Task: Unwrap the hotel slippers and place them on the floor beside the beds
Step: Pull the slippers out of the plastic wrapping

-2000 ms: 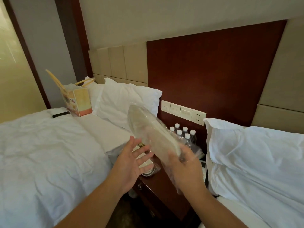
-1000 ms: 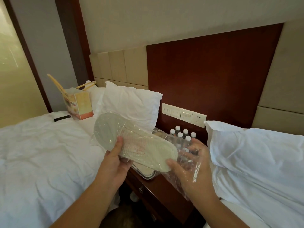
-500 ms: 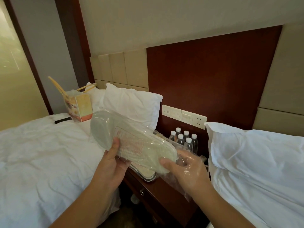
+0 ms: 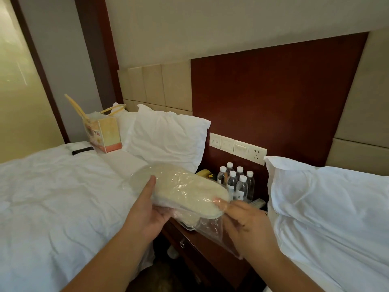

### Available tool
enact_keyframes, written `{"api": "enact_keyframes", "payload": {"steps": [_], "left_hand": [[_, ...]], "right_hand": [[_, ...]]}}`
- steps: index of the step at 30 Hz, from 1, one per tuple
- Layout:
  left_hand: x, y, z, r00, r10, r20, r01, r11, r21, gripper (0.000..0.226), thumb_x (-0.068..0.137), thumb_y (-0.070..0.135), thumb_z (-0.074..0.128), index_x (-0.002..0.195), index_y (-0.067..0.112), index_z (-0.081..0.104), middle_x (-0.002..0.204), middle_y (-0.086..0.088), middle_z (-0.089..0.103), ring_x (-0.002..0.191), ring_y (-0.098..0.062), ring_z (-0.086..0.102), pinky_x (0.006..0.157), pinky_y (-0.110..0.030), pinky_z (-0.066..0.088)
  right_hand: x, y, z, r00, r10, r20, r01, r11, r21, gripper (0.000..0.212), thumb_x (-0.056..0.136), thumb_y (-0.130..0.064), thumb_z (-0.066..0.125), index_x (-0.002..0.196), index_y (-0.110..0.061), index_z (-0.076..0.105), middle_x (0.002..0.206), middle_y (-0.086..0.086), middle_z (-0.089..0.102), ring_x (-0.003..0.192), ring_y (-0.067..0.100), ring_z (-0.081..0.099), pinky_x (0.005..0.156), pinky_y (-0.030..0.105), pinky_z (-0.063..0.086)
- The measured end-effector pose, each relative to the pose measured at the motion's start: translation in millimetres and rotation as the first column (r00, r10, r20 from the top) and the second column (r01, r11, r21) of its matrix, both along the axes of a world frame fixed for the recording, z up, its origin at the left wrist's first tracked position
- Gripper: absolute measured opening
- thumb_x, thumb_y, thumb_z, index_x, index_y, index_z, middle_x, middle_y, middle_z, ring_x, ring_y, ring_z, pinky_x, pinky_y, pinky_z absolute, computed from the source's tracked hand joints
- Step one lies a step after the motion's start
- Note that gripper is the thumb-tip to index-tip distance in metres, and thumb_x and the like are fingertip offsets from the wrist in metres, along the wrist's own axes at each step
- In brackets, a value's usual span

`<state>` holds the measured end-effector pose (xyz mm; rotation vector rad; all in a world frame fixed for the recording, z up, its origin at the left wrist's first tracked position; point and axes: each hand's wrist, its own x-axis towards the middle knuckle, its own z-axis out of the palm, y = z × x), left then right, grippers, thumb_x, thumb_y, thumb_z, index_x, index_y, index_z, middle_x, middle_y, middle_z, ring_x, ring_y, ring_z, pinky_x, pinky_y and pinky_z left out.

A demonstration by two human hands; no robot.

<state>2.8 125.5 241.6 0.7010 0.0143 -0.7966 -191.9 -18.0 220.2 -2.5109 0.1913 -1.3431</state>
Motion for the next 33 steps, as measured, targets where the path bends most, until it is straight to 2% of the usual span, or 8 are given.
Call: {"api": "enact_keyframes", "payload": {"steps": [3, 5, 7, 10, 13, 19, 23, 33], "left_hand": [[0, -1, -4, 0.999, 0.048, 0.021, -0.048, 0.999, -0.016, 0.054, 0.075, 0.019, 0.078, 0.125, 0.009, 0.061, 0.112, -0.016, 0.073, 0.100, -0.033, 0.071, 0.080, -0.055, 0.057], [1, -1, -6, 0.998, 0.059, 0.026, -0.057, 0.997, -0.046, 0.056, 0.074, 0.018, 0.078, 0.126, 0.009, 0.060, 0.114, -0.016, 0.072, 0.103, -0.033, 0.070, 0.087, -0.058, 0.053], [2, 0, -7, 0.996, 0.083, 0.043, -0.081, 0.995, -0.052, 0.057, 0.071, 0.017, 0.079, 0.124, 0.010, 0.061, 0.112, -0.014, 0.073, 0.101, -0.032, 0.071, 0.086, -0.058, 0.053], [2, 2, -8, 0.993, 0.089, 0.077, -0.087, 0.996, -0.028, 0.054, 0.071, 0.018, 0.080, 0.121, 0.012, 0.062, 0.111, -0.012, 0.074, 0.099, -0.031, 0.071, 0.081, -0.055, 0.056], [2, 4, -6, 0.990, 0.102, 0.102, -0.100, 0.995, -0.020, 0.054, 0.071, 0.018, 0.081, 0.122, 0.013, 0.062, 0.114, -0.012, 0.073, 0.100, -0.030, 0.071, 0.079, -0.052, 0.059], [8, 10, -1, 0.975, 0.153, 0.160, -0.143, 0.987, -0.076, 0.061, 0.076, 0.015, 0.079, 0.133, 0.014, 0.057, 0.122, -0.011, 0.069, 0.106, -0.030, 0.069, 0.072, -0.043, 0.059], [6, 10, -3, 0.975, 0.159, 0.158, -0.143, 0.984, -0.108, 0.068, 0.074, 0.014, 0.081, 0.136, 0.014, 0.052, 0.123, -0.011, 0.068, 0.107, -0.031, 0.068, 0.074, -0.044, 0.059], [13, 18, 8, 0.960, 0.180, 0.213, -0.157, 0.980, -0.121, 0.057, 0.081, 0.017, 0.073, 0.135, 0.013, 0.055, 0.123, -0.011, 0.068, 0.112, -0.027, 0.066, 0.086, -0.048, 0.056]], "right_hand": [[1, 9, 1, 0.991, 0.131, 0.012, -0.124, 0.897, 0.425, 0.057, 0.082, 0.003, 0.070, 0.124, -0.036, 0.067, 0.092, -0.014, 0.068, 0.074, 0.005, 0.063, 0.067, 0.018, 0.053], [3, 14, 4, 0.966, 0.252, 0.063, -0.208, 0.606, 0.768, 0.057, 0.085, 0.001, 0.065, 0.118, -0.045, 0.068, 0.094, -0.009, 0.071, 0.070, 0.007, 0.064, 0.066, 0.023, 0.055], [5, 16, 6, 0.941, 0.309, 0.138, -0.250, 0.362, 0.898, 0.045, 0.090, -0.006, 0.067, 0.116, -0.042, 0.070, 0.076, -0.001, 0.071, 0.057, 0.013, 0.061, 0.067, 0.033, 0.057], [10, 16, 8, 0.945, 0.234, 0.227, -0.279, 0.220, 0.935, 0.029, 0.085, -0.013, 0.075, 0.107, -0.033, 0.076, 0.091, -0.001, 0.077, 0.078, 0.015, 0.073, 0.070, 0.027, 0.058], [13, 11, 3, 0.953, 0.170, 0.252, -0.280, 0.172, 0.944, 0.027, 0.082, -0.007, 0.075, 0.097, -0.029, 0.080, 0.100, -0.007, 0.077, 0.089, 0.008, 0.073, 0.065, 0.018, 0.057], [10, -4, -8, 0.947, 0.155, 0.282, -0.299, 0.107, 0.948, 0.022, 0.083, 0.004, 0.071, 0.073, -0.015, 0.072, 0.097, 0.009, 0.074, 0.095, 0.024, 0.072, 0.077, 0.032, 0.057], [9, -11, -7, 0.941, 0.161, 0.297, -0.304, 0.019, 0.952, 0.030, 0.081, 0.005, 0.072, 0.090, -0.010, 0.047, 0.108, 0.016, 0.071, 0.096, 0.028, 0.073, 0.073, 0.036, 0.060], [0, -19, -2, 0.929, 0.321, 0.183, -0.193, 0.000, 0.981, 0.054, 0.067, -0.017, 0.087, 0.116, -0.012, 0.064, 0.110, 0.010, 0.074, 0.097, 0.028, 0.073, 0.072, 0.042, 0.059]]}}
